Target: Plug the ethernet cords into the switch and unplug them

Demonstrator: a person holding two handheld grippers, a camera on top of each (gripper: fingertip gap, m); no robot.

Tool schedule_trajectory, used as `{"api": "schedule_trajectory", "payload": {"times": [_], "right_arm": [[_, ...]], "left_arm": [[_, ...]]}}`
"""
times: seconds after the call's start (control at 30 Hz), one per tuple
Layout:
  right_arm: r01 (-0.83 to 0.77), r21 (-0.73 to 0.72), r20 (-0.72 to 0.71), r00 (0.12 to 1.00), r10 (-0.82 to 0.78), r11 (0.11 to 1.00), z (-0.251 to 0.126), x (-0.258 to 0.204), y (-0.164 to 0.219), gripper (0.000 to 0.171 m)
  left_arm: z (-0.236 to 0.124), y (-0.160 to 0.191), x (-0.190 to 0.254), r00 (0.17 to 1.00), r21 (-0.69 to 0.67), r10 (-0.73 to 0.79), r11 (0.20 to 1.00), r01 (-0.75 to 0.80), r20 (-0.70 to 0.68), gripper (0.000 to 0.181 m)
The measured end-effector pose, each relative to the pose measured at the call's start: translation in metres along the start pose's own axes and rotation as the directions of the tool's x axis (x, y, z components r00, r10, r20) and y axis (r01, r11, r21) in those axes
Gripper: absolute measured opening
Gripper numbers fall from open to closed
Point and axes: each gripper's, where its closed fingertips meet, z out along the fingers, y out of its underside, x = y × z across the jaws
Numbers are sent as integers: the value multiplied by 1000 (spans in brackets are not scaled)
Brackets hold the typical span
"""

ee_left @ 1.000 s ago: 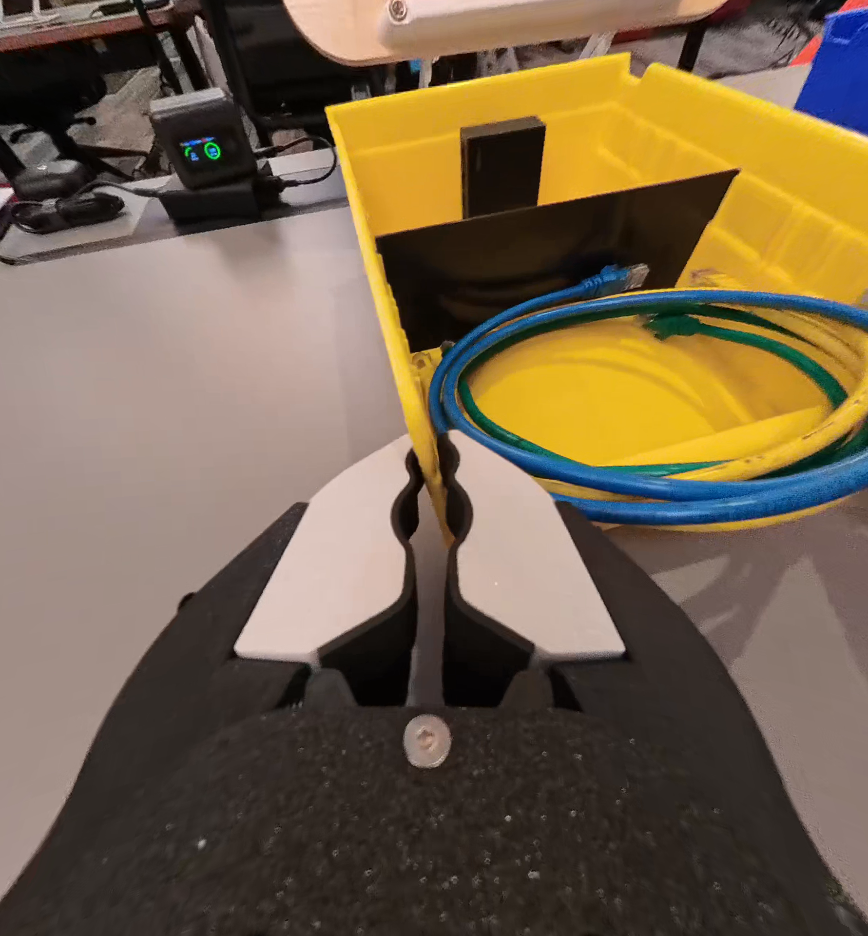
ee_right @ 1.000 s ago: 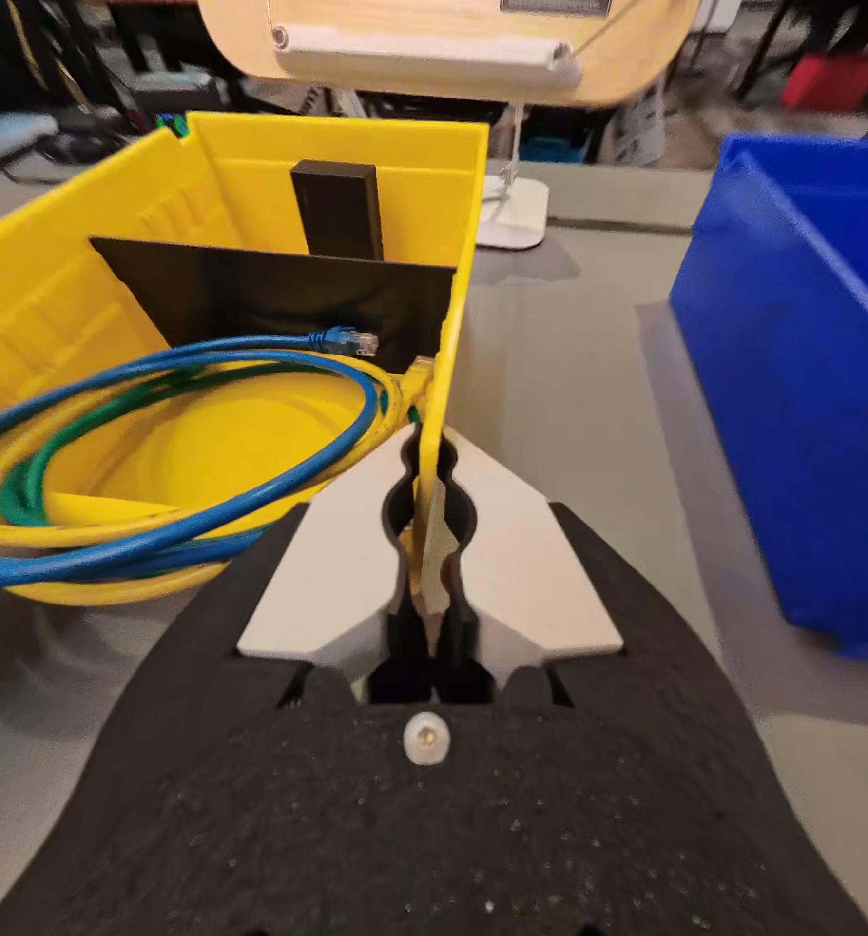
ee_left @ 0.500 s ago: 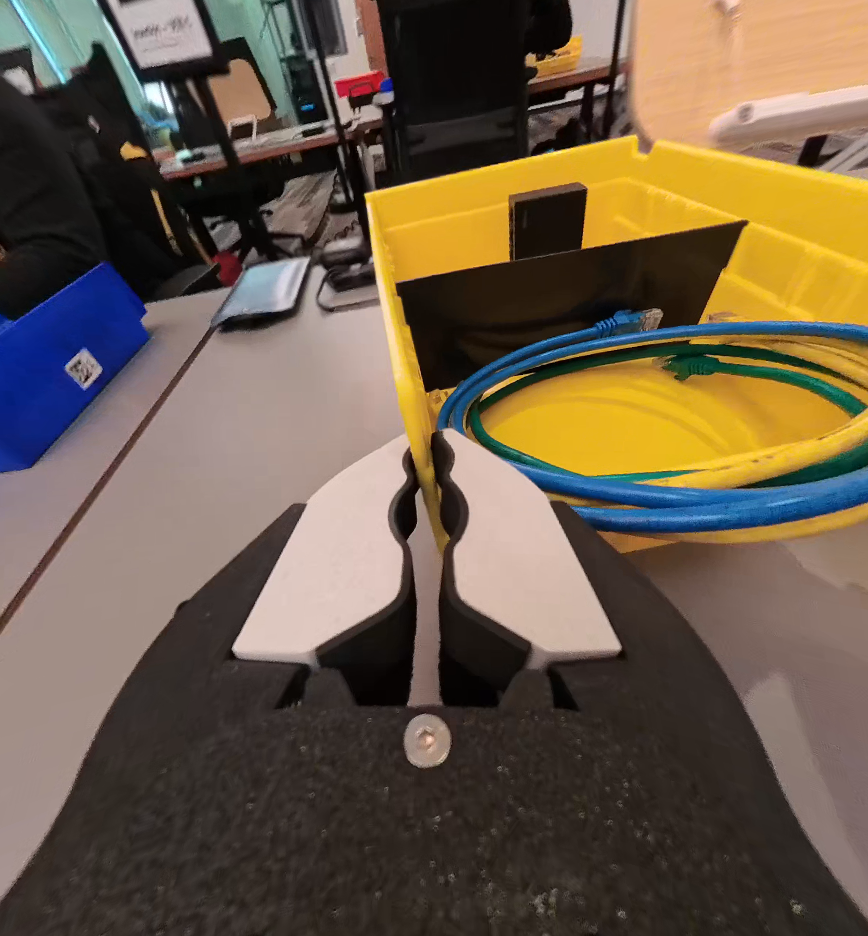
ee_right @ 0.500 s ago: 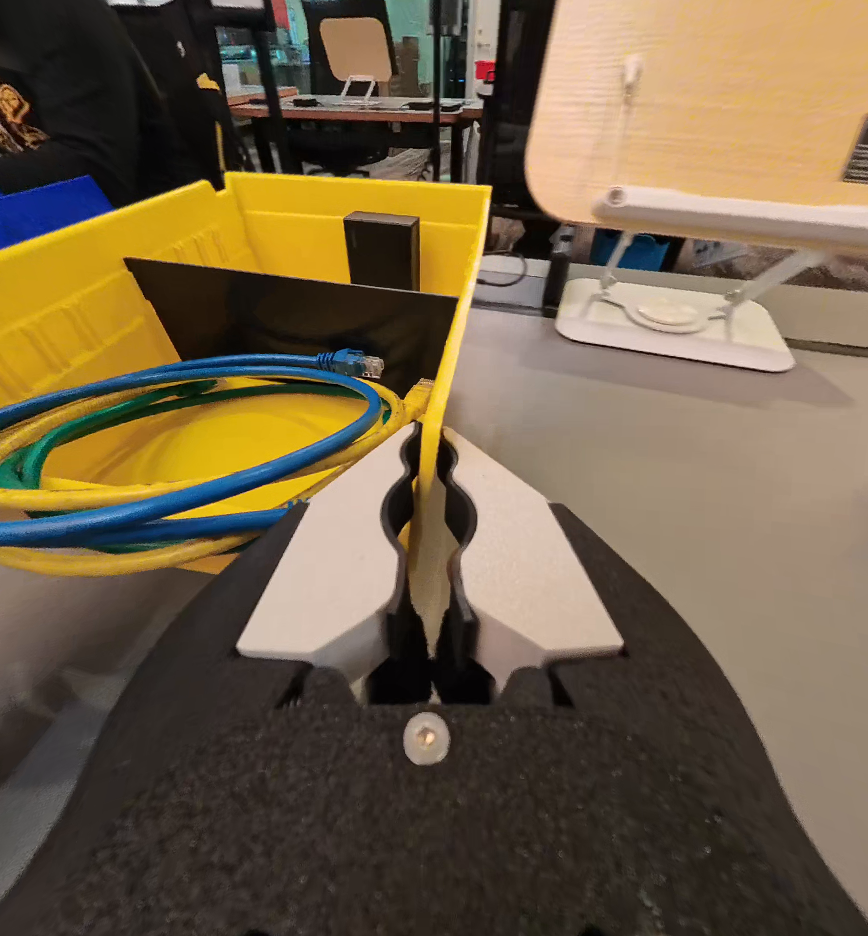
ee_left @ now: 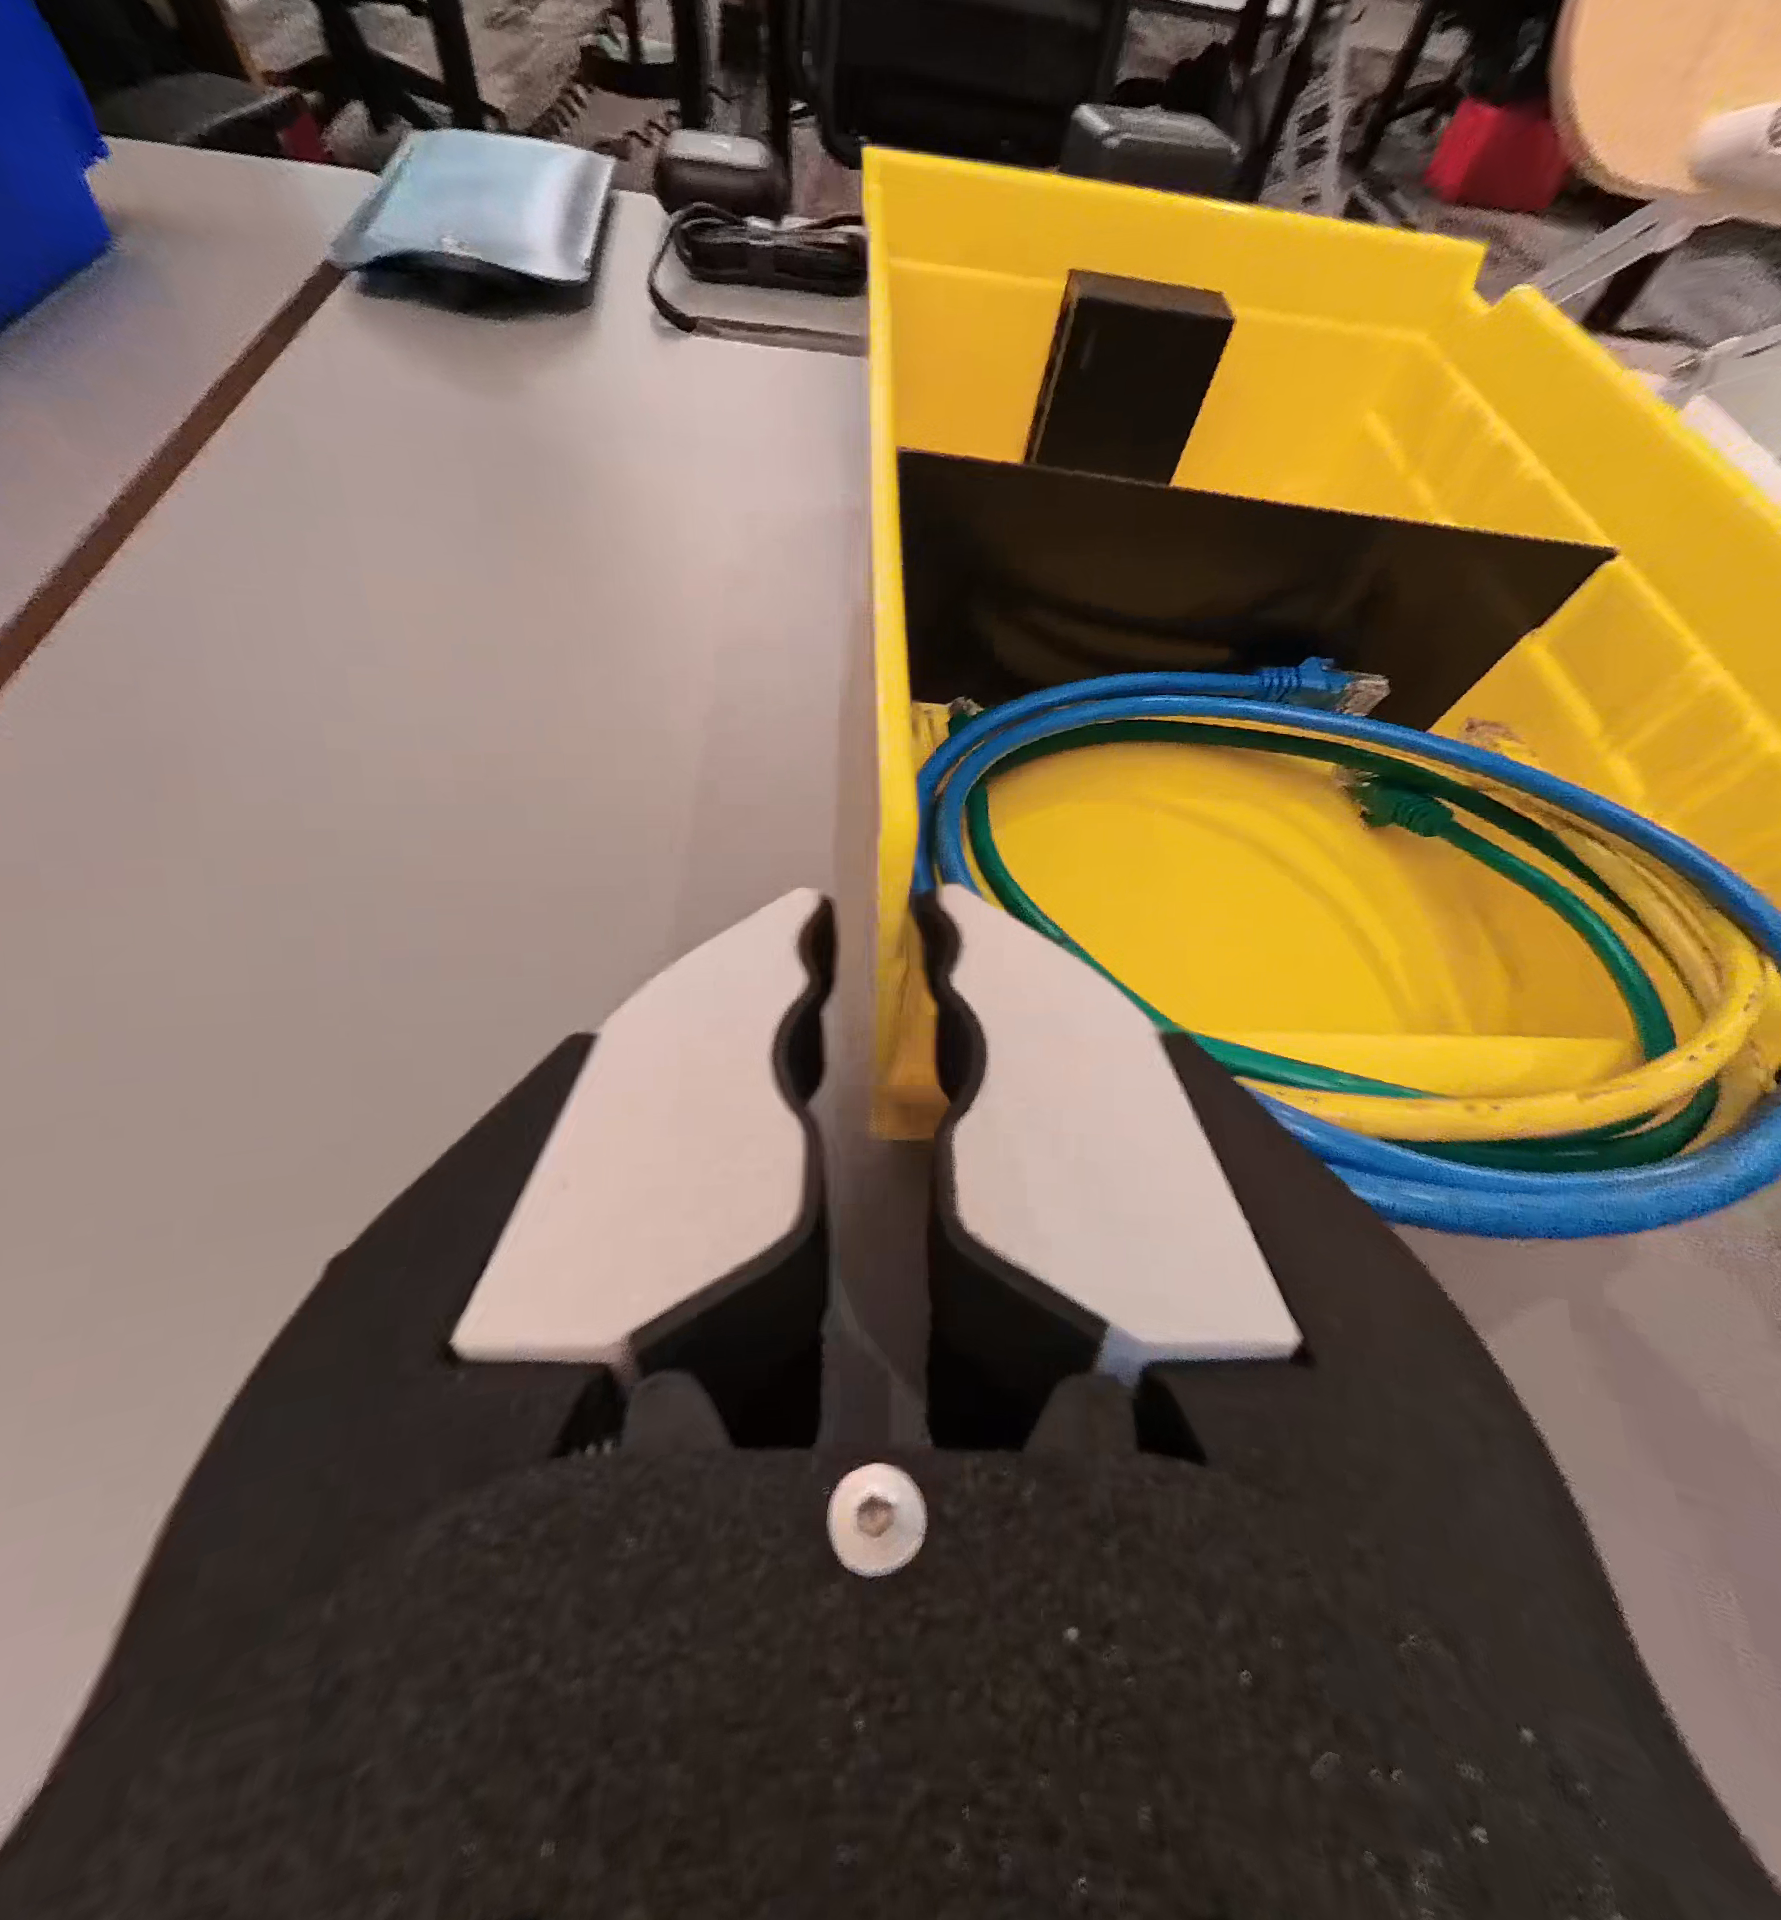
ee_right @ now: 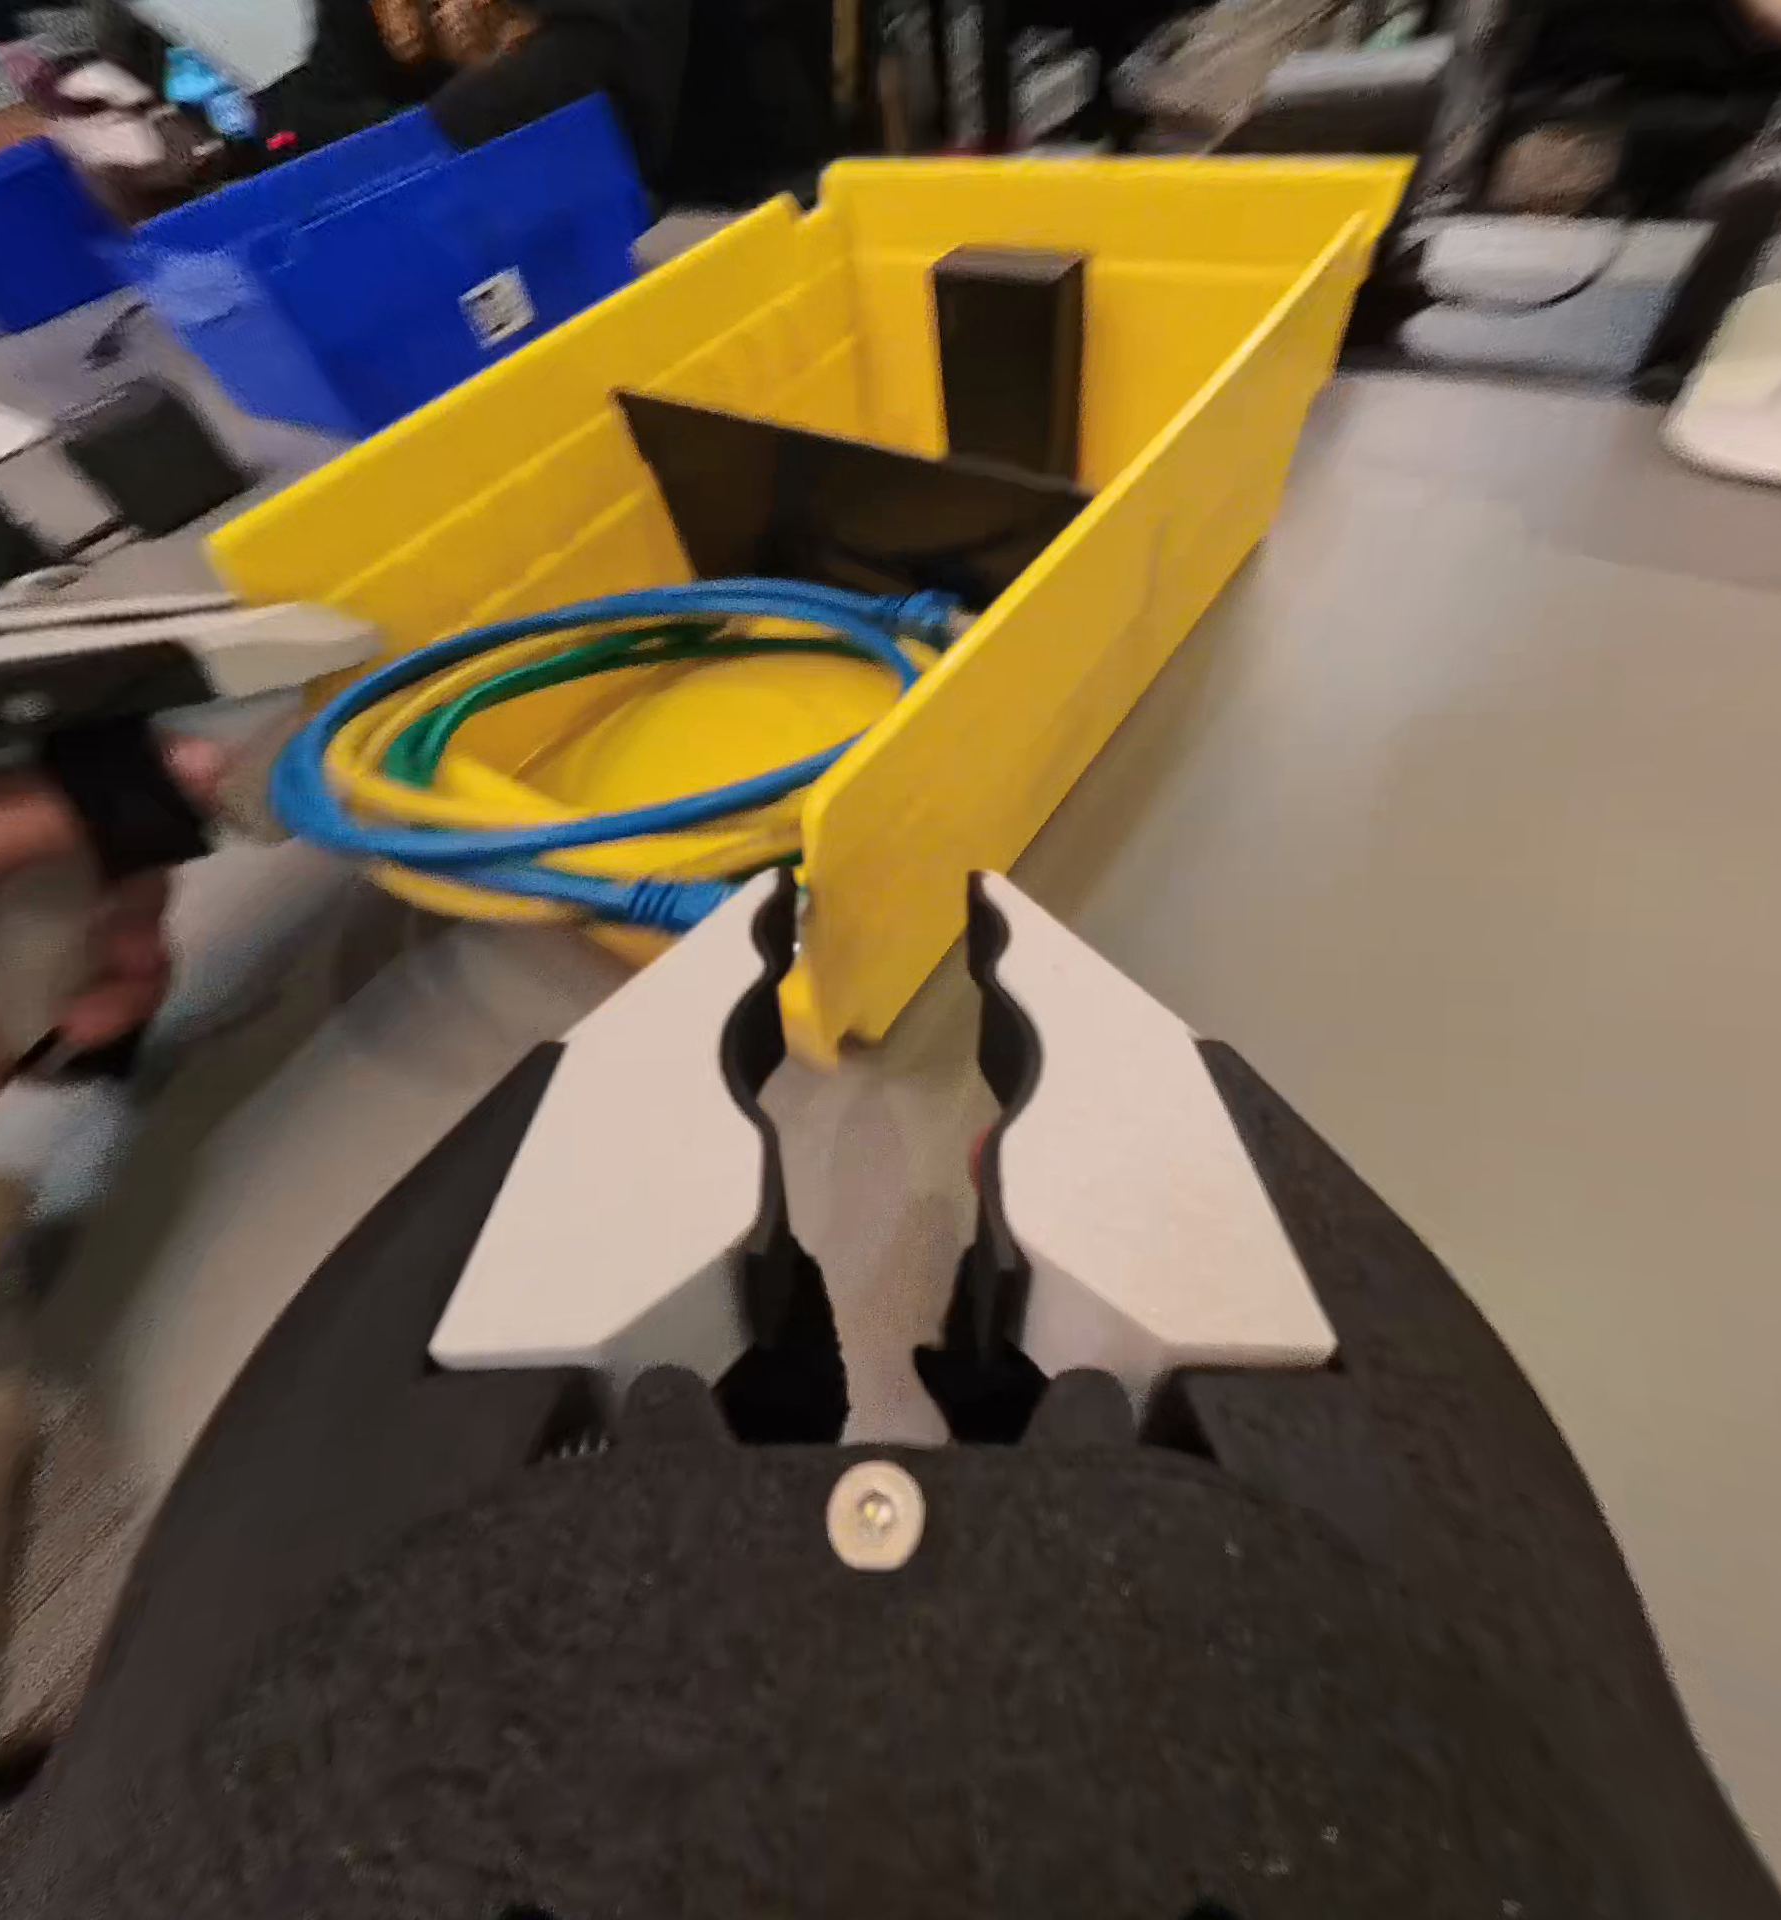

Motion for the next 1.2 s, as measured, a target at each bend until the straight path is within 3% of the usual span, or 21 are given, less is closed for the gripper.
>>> {"api": "schedule_trajectory", "payload": {"times": [0.03,0.13,0.27,0.3,0.43,0.57,0.67,0.8,0.97,1.2], "right_arm": [[-12,-30,95,995,15,999,-13,-4,3,42],[-67,-88,212,974,84,994,-60,19,14,57],[14,-10,48,999,-13,1000,-130,111,25,57],[26,-1,-20,999,-26,1000,-148,137,32,58],[66,143,-199,979,-37,988,-228,215,50,55],[68,145,-399,917,-4,987,-291,305,59,55],[25,183,-515,854,74,983,-333,368,60,51],[-26,132,-565,819,97,991,-350,405,77,49],[-29,77,-514,855,65,997,-335,389,83,49],[91,120,-571,821,-6,989,-322,402,63,37]], "left_arm": [[-5,-2,-1,999,11,24,1000,-24,28,29],[-31,-18,-7,977,82,143,984,-157,157,36],[-65,-29,6,946,77,239,962,-261,220,39],[-71,-25,17,958,64,220,970,-235,182,32],[-81,18,99,977,-51,66,996,-78,-202,18],[-91,42,140,985,31,-19,999,25,-171,20],[-97,42,162,989,29,7,1000,-3,-150,25],[-94,40,161,992,53,84,996,-79,-98,26],[-84,50,163,981,-13,-18,1000,16,-194,27],[-65,65,167,963,-92,64,992,-91,-260,42]]}}
